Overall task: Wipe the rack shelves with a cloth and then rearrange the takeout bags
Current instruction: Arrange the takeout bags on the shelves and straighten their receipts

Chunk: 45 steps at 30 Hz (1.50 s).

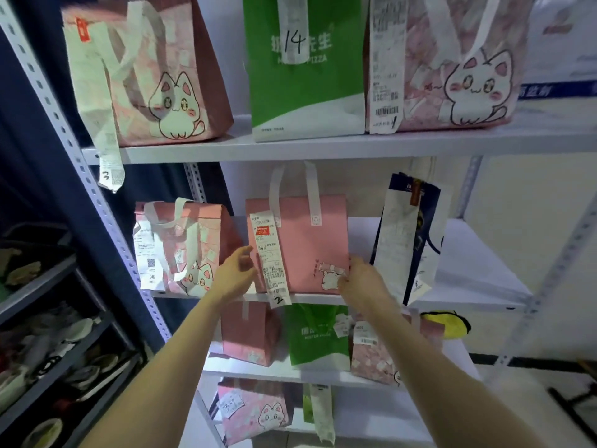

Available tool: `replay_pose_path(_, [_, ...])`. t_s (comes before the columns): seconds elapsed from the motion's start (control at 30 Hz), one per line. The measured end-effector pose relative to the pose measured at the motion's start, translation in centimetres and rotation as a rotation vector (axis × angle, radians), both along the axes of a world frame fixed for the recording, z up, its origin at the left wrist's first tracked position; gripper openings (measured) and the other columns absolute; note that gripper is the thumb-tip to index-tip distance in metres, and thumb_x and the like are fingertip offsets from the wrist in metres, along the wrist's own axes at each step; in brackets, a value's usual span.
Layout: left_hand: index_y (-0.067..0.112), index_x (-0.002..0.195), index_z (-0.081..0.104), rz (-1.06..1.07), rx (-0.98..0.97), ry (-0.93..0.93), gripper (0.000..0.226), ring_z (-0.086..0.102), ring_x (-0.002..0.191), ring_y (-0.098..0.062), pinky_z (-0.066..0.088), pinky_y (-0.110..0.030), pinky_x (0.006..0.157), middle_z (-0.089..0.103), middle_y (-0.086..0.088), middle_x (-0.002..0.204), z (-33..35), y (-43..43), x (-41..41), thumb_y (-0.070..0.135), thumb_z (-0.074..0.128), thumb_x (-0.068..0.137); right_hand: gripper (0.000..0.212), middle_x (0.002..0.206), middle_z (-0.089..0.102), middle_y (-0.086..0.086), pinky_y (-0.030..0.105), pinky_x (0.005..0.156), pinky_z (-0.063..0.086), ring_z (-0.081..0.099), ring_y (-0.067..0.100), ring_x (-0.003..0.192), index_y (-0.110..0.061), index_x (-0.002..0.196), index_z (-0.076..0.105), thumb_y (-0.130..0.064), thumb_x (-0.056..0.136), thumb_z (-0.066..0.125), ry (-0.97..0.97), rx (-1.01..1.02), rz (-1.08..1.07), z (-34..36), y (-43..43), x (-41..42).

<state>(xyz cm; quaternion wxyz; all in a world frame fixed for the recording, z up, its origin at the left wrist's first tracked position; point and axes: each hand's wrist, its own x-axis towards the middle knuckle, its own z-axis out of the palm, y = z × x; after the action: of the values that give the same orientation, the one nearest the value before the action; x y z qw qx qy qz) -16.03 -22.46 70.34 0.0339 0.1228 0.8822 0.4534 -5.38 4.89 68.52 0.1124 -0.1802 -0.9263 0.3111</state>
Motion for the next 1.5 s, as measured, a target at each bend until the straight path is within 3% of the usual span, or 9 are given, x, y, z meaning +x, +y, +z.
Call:
replay_pose_path(0.1, [0.022, 0.142, 0.061, 0.021, -0.023, 0.186, 0.043, 0.072, 0.096, -0.003, 0.059, -0.026, 0.087, 0.076, 0.006, 0.123, 2.9, -0.8, -0.5, 0.016, 0.071, 0.100, 0.009, 0.081, 0.066, -0.008, 0.025, 0.059, 0.051, 0.064, 0.008, 0.068, -0.024, 0.104, 0.062, -0.017, 0.101, 0.057, 0.188, 0.087, -0.085, 3.3, -0.1, 1.0])
replay_pose_path(0.23, [0.024, 0.123, 0.073, -0.051, 0.155, 0.389, 0.022, 0.079, 0.088, -0.007, 0.066, -0.037, 0.087, 0.079, 0.008, 0.107, 9.0, -0.6, -0.8, 0.017, 0.066, 0.104, 0.013, 0.095, 0.070, -0.011, 0.031, 0.074, 0.059, 0.067, 0.006, 0.081, -0.027, 0.112, 0.068, -0.031, 0.104, 0.059, 0.575, 0.057, -0.116, 11.1, -0.4, 1.4])
replay_pose_path(0.4, [0.031, 0.106, 0.074, -0.043, 0.287, 0.764, 0.011, 0.068, 0.087, -0.002, 0.053, -0.014, 0.074, 0.071, 0.015, 0.100, 17.4, 1.9, -0.9, 0.023, 0.068, 0.100, 0.025, 0.119, 0.066, -0.007, 0.040, 0.095, 0.056, 0.063, 0.016, 0.108, -0.020, 0.126, 0.067, -0.022, 0.103, 0.060, 0.928, 0.202, -0.105, 19.4, -0.5, 0.6])
replay_pose_path(0.57, [0.022, 0.131, 0.065, -0.048, 0.304, 0.730, 0.034, 0.063, 0.113, -0.013, 0.056, -0.040, 0.106, 0.060, -0.001, 0.132, 23.1, 4.5, -2.4, 0.021, 0.073, 0.098, 0.075, 0.157, 0.043, 0.004, 0.051, 0.109, 0.050, 0.050, 0.028, 0.138, -0.028, 0.164, 0.025, -0.031, 0.100, 0.063, 0.686, 0.249, -0.084, 23.9, -0.1, -1.4])
replay_pose_path(0.73, [0.023, 0.161, 0.035, -0.161, 0.336, 0.502, 0.079, 0.062, 0.122, -0.013, 0.048, -0.029, 0.104, 0.060, 0.007, 0.142, 23.8, 5.5, -3.0, 0.020, 0.080, 0.096, 0.091, 0.138, 0.064, 0.000, 0.051, 0.103, 0.056, 0.065, 0.020, 0.112, -0.020, 0.169, 0.012, -0.032, 0.100, 0.070, 0.562, 0.112, -0.004, 25.5, 0.1, -2.7])
replay_pose_path(0.97, [0.015, 0.155, 0.050, -0.036, 0.237, 0.577, 0.055, 0.064, 0.114, -0.016, 0.049, -0.032, 0.101, 0.068, -0.006, 0.143, 23.6, 6.2, -4.6, 0.029, 0.069, 0.106, 0.088, 0.162, 0.038, 0.014, 0.053, 0.119, 0.041, 0.049, 0.037, 0.142, -0.014, 0.167, 0.016, -0.029, 0.098, 0.068, 0.538, 0.139, -0.082, 25.9, 1.0, -3.6])
replay_pose_path(1.17, [0.005, 0.141, 0.059, 0.107, 0.206, 0.576, 0.041, 0.066, 0.120, -0.037, 0.053, -0.055, 0.108, 0.070, -0.016, 0.132, 23.6, 6.3, -6.2, 0.028, 0.063, 0.107, 0.079, 0.152, 0.046, 0.006, 0.050, 0.106, 0.052, 0.062, 0.029, 0.121, -0.016, 0.165, 0.025, -0.029, 0.099, 0.068, 0.533, 0.217, 0.060, 25.4, 0.3, -3.7])
replay_pose_path(1.37, [0.006, 0.116, 0.064, 0.180, 0.251, 0.609, 0.012, 0.068, 0.107, -0.035, 0.055, -0.046, 0.094, 0.073, -0.013, 0.117, 23.5, 6.0, -6.5, 0.014, 0.059, 0.108, 0.057, 0.136, 0.053, 0.011, 0.042, 0.110, 0.042, 0.049, 0.030, 0.130, -0.009, 0.150, 0.049, -0.040, 0.104, 0.062, 0.530, 0.287, 0.006, 26.0, 1.3, -4.5])
replay_pose_path(1.5, [0.011, 0.111, 0.055, 0.113, 0.340, 0.623, 0.001, 0.066, 0.107, -0.029, 0.050, -0.040, 0.089, 0.070, -0.009, 0.116, 23.6, 4.7, -4.6, 0.011, 0.053, 0.110, 0.045, 0.129, 0.054, 0.007, 0.040, 0.096, 0.049, 0.055, 0.025, 0.112, -0.013, 0.135, 0.052, -0.046, 0.105, 0.061, 0.604, 0.162, 0.034, 25.8, -0.5, -4.2])
